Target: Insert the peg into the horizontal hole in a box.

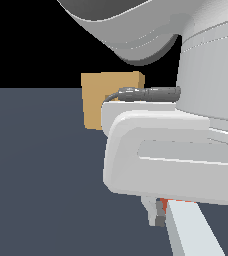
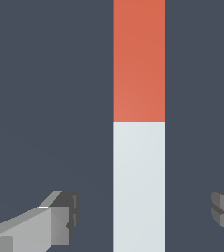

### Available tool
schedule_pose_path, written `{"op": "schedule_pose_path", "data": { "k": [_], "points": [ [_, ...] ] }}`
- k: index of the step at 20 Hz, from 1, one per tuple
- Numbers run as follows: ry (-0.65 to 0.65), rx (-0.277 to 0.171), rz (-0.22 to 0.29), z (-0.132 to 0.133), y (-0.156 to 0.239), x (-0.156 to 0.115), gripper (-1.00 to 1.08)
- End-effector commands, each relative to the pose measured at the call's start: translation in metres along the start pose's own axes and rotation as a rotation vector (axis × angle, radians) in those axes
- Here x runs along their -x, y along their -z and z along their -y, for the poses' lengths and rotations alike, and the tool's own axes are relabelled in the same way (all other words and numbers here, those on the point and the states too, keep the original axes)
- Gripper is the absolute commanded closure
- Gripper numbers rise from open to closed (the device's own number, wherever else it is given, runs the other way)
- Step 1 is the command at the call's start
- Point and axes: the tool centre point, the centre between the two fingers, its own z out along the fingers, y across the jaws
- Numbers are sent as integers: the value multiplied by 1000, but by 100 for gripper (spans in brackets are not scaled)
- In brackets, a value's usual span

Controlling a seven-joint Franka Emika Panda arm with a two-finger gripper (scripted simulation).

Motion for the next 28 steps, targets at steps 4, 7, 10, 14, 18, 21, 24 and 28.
{"op": "schedule_pose_path", "data": {
  "k": [4, 7, 10, 14, 18, 21, 24, 28],
  "points": [
    [0, 0, 0, 0, -13, 0, -92],
    [0, 0, 0, 0, -30, 0, -92],
    [0, 0, 0, 1, -44, 0, -92],
    [0, 0, 0, 0, -51, 0, -92],
    [0, 0, 0, -1, -50, 0, 108],
    [0, 0, 0, -1, -50, 0, 108],
    [0, 0, 0, -1, -50, 0, 108],
    [0, -1, 0, -1, -50, 0, 108]
  ]
}}
